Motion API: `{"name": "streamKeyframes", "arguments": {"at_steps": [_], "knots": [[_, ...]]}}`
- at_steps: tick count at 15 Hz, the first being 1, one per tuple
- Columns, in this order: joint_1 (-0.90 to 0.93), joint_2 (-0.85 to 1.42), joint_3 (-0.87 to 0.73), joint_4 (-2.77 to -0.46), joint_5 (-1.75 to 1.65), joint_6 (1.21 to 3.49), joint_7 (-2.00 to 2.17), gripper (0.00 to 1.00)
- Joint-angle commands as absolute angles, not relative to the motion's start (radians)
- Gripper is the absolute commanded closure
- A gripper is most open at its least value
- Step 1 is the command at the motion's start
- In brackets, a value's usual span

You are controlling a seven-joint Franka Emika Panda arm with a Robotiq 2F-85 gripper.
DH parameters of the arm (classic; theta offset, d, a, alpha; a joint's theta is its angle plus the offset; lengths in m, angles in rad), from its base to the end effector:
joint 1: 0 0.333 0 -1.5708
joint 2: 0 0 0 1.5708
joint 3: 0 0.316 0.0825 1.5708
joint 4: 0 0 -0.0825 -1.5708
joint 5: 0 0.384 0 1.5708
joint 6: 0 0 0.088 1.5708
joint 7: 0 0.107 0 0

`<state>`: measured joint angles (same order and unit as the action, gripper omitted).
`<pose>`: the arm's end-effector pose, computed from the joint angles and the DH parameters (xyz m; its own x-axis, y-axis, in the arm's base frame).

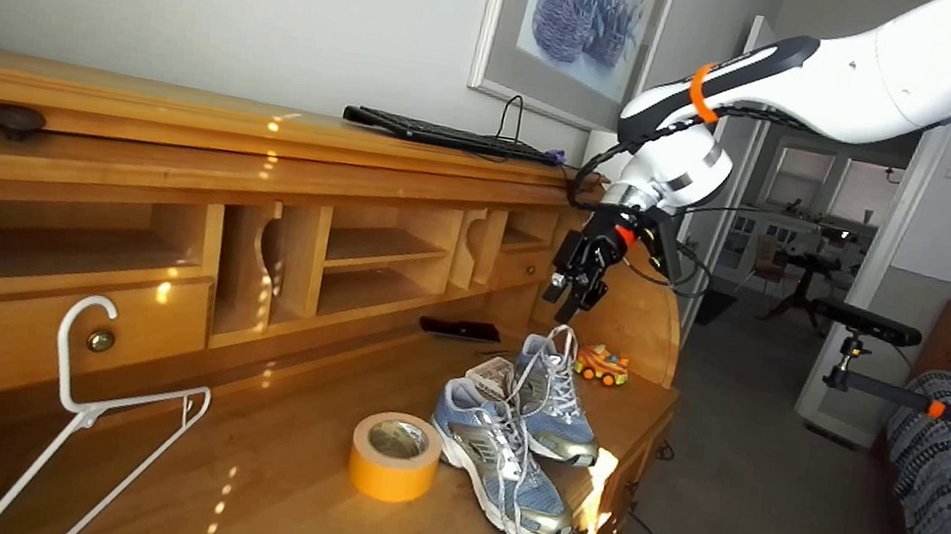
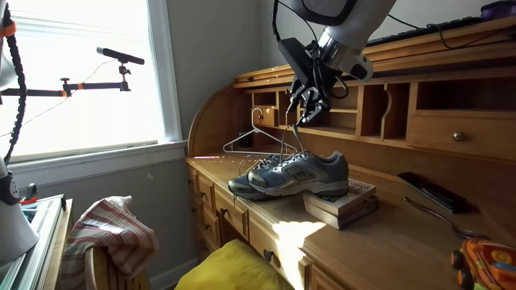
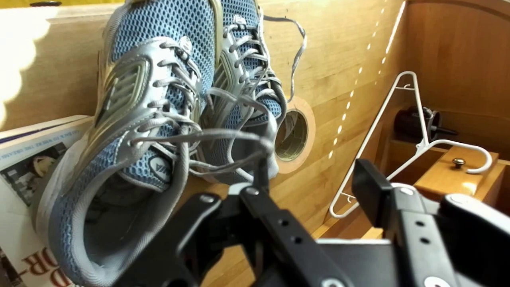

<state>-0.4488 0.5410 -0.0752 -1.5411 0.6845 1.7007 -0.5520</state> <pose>0.6052 -0.2725 0.3305 0.9835 -0.1705 -0.0613 -0.1689 -0.7408 -0.6501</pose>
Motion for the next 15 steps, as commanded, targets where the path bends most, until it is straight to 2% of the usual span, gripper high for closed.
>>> {"name": "streamKeyframes", "arguments": {"at_steps": [1, 5, 9, 15], "knots": [[-0.448, 0.552, -0.090, -1.515, 0.700, 1.715, -0.539, 0.42], [-0.430, 0.545, -0.105, -1.522, 0.663, 1.786, -0.521, 0.43], [-0.404, 0.515, -0.110, -1.559, 0.603, 1.829, -0.529, 0.38], [-0.355, 0.505, -0.088, -1.572, 0.381, 1.841, -0.589, 0.24]]}}
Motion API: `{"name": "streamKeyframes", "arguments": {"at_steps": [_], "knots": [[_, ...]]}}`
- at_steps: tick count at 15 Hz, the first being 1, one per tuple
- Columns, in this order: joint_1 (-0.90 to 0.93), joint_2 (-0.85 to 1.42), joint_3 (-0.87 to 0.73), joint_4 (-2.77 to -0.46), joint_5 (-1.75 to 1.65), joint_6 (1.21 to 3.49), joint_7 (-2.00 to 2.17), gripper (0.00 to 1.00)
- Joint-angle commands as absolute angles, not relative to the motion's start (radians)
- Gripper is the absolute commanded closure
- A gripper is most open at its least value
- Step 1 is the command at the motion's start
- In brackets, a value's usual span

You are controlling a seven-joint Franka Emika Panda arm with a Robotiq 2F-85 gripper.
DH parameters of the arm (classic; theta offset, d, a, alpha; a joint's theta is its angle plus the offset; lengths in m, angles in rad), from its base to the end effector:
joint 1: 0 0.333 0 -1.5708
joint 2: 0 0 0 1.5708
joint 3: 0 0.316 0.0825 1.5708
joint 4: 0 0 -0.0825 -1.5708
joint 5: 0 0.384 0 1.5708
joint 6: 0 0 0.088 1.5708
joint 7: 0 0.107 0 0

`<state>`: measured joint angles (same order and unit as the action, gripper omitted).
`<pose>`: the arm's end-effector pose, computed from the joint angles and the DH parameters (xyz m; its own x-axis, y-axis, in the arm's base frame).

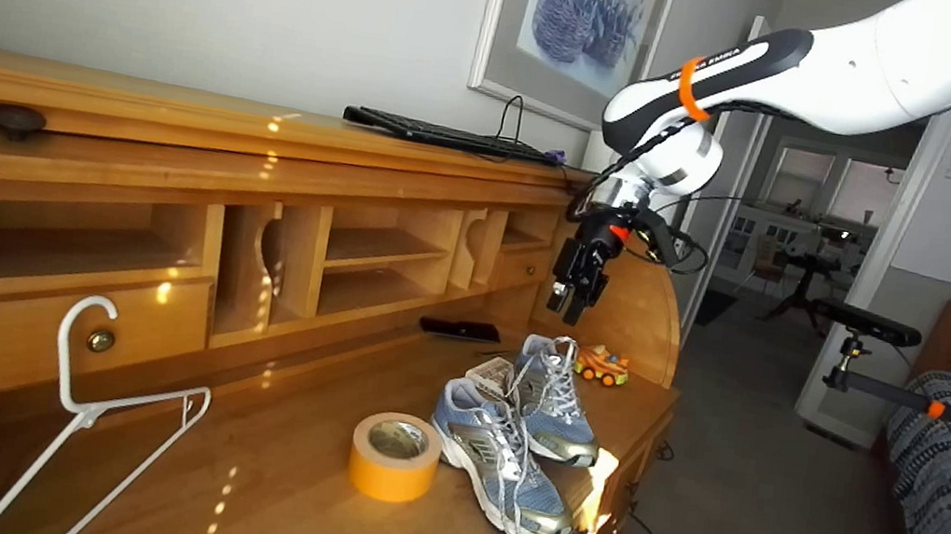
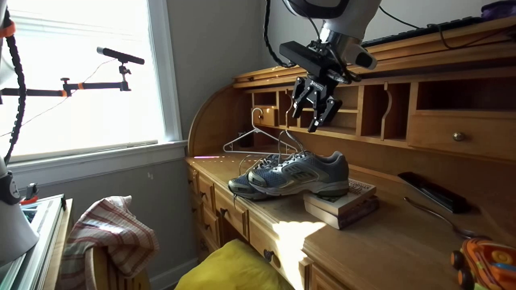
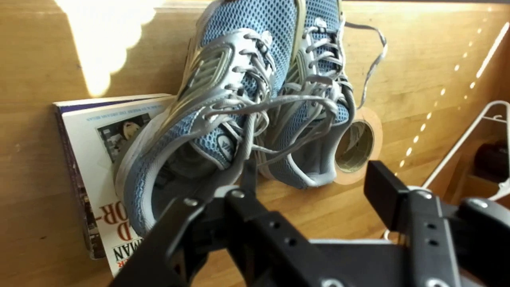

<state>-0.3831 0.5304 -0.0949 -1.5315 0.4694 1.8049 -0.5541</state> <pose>0.6166 -0.2667 0.3371 0.9962 -0.0764 -0.0414 -0.0868 -0.8916 -0.4444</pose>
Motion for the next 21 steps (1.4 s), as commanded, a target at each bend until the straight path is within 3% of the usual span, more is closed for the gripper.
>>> {"name": "streamKeyframes", "arguments": {"at_steps": [1, 10, 21], "knots": [[-0.346, 0.503, -0.084, -1.572, 0.352, 1.840, -0.594, 0.28], [-0.298, 0.520, -0.045, -1.582, 0.252, 1.815, -0.600, 0.42], [-0.289, 0.484, -0.065, -1.666, 0.196, 1.856, -0.570, 0.37]]}}
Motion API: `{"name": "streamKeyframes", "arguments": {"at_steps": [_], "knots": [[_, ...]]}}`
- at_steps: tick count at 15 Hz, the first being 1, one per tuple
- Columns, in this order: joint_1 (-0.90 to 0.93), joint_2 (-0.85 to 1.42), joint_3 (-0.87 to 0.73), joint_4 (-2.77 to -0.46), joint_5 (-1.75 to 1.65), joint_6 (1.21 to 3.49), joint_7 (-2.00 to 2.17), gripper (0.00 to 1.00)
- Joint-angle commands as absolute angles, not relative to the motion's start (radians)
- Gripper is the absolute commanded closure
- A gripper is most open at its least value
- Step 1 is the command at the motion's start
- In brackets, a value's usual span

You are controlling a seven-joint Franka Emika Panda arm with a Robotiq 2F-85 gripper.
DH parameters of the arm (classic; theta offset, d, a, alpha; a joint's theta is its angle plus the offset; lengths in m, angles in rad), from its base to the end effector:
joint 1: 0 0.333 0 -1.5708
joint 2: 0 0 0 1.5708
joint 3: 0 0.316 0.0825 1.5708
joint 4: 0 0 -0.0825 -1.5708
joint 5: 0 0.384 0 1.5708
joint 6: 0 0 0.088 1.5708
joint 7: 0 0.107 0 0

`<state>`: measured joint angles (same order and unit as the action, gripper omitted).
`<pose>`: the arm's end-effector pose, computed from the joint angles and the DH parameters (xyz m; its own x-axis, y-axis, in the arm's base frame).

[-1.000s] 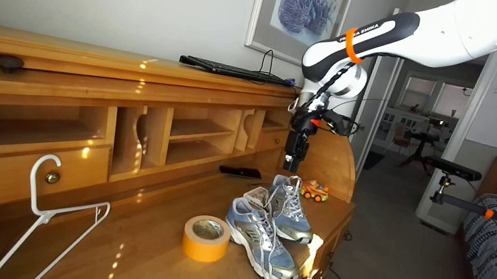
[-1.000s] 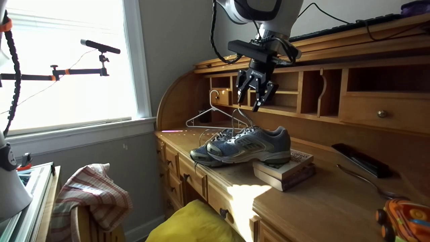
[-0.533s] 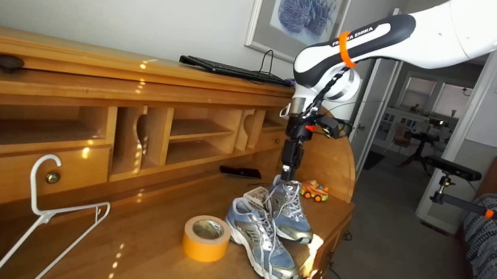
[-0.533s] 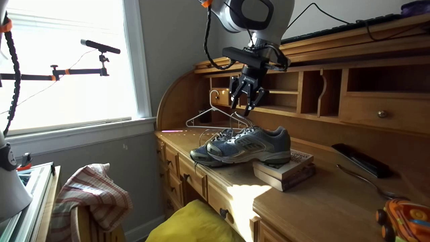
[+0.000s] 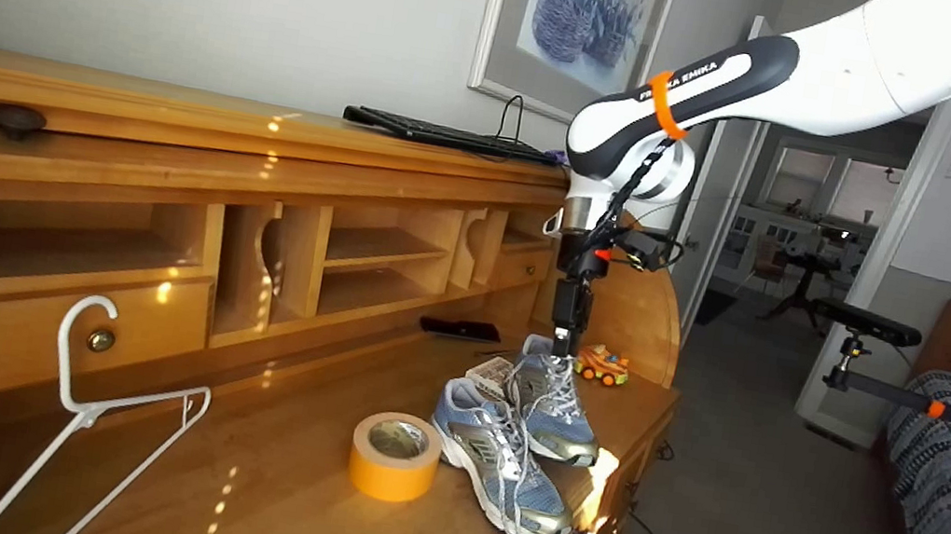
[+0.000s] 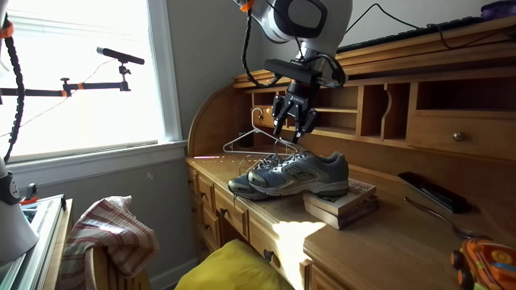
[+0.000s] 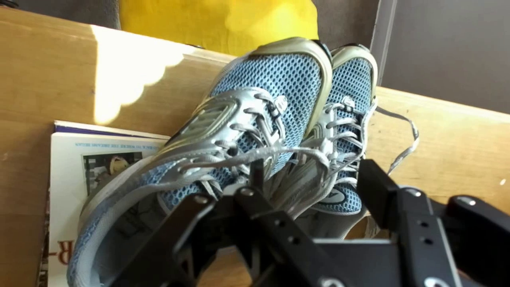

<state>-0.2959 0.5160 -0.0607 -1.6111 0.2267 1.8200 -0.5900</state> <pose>0.6169 -0.2055 0.3076 0.9719 0.1695 -0.1636 0.1138 -0.9458 -0.3041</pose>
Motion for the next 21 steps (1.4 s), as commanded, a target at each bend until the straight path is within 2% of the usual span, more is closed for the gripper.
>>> {"name": "streamKeyframes", "arguments": {"at_steps": [1, 6, 11, 16, 21], "knots": [[-0.291, 0.487, -0.063, -1.666, 0.198, 1.866, -0.576, 0.36], [-0.306, 0.510, -0.049, -1.657, 0.242, 1.885, -0.580, 0.39], [-0.327, 0.517, -0.036, -1.654, 0.311, 1.860, -0.585, 0.37], [-0.349, 0.532, -0.023, -1.646, 0.408, 1.815, -0.595, 0.48], [-0.372, 0.538, -0.019, -1.640, 0.492, 1.779, -0.597, 0.43]]}}
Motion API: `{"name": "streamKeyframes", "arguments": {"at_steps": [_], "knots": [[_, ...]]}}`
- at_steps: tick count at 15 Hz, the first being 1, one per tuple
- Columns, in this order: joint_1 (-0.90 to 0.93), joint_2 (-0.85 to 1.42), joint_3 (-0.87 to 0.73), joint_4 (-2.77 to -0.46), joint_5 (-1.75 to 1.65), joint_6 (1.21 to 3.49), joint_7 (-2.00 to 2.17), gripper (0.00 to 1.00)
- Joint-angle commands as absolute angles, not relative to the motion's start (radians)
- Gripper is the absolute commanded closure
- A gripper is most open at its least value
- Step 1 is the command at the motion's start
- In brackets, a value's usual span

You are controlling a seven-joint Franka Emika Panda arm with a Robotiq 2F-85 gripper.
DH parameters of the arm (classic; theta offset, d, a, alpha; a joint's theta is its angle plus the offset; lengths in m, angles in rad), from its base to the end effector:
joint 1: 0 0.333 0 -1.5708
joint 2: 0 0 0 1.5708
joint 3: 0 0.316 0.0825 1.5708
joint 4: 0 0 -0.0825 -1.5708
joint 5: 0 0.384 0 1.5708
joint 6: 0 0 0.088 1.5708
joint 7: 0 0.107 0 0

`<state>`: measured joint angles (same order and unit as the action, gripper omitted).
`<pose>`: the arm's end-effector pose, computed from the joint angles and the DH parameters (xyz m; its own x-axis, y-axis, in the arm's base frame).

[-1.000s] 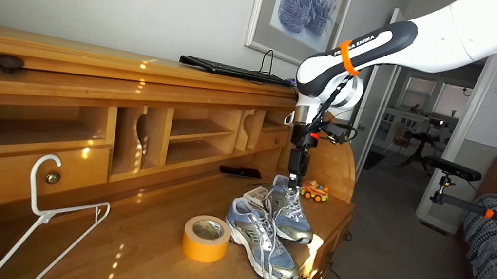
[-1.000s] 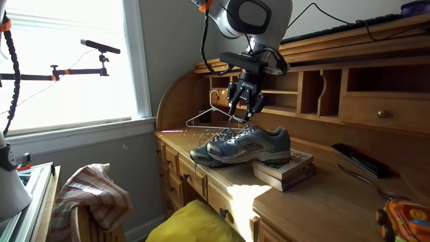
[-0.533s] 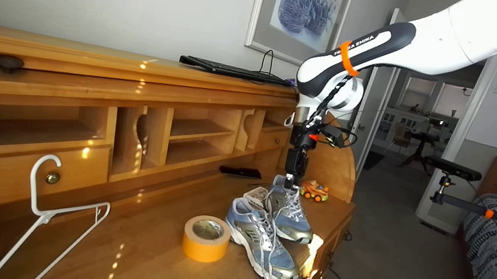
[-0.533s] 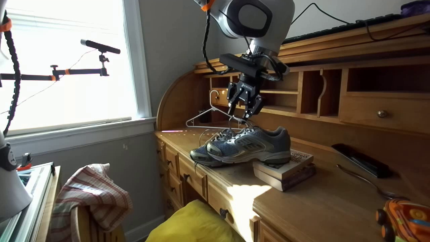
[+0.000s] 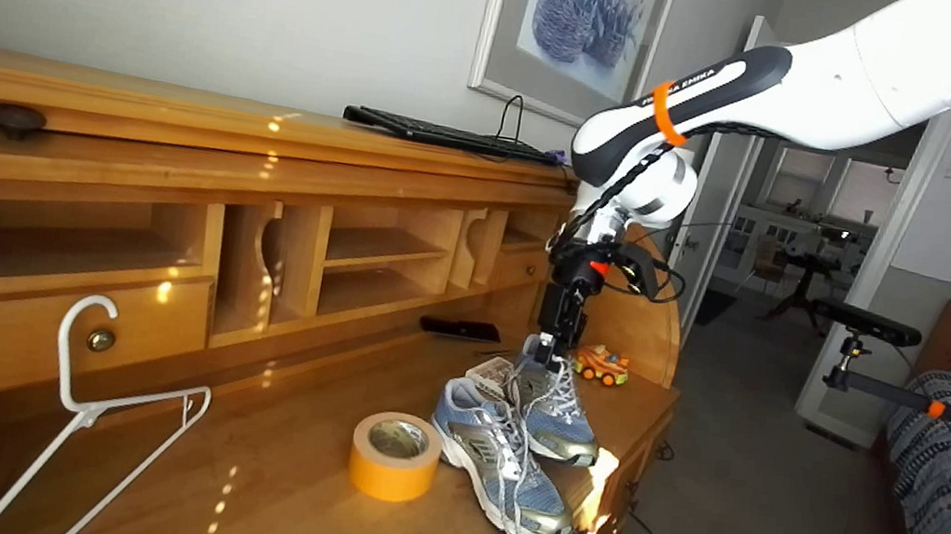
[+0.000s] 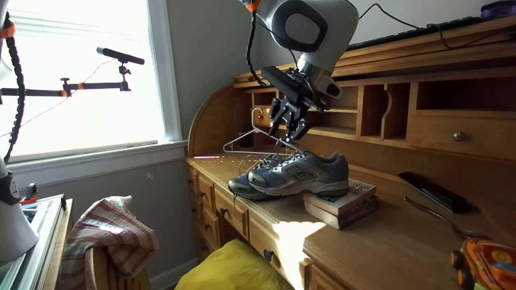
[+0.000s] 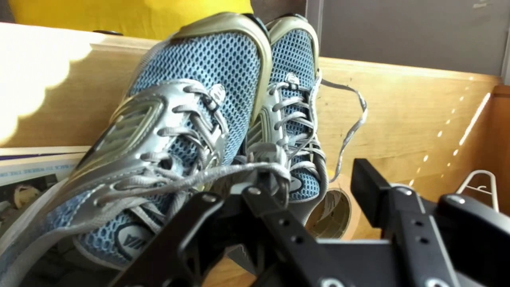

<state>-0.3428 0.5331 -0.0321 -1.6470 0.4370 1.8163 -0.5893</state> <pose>0.6111 -0.2008 0.2857 0.9902 0.0617 -0.1251 -0.0065 -0.8754 -0.4833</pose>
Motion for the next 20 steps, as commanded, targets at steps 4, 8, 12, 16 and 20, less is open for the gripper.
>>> {"name": "streamKeyframes", "arguments": {"at_steps": [4, 8, 12, 16, 20], "knots": [[-0.395, 0.528, -0.021, -1.638, 0.555, 1.763, -0.603, 0.44], [-0.420, 0.513, -0.026, -1.630, 0.626, 1.737, -0.620, 0.45], [-0.427, 0.502, -0.038, -1.621, 0.669, 1.732, -0.632, 0.45], [-0.431, 0.489, -0.051, -1.617, 0.697, 1.739, -0.640, 0.43], [-0.436, 0.472, -0.066, -1.613, 0.723, 1.737, -0.652, 0.41]]}}
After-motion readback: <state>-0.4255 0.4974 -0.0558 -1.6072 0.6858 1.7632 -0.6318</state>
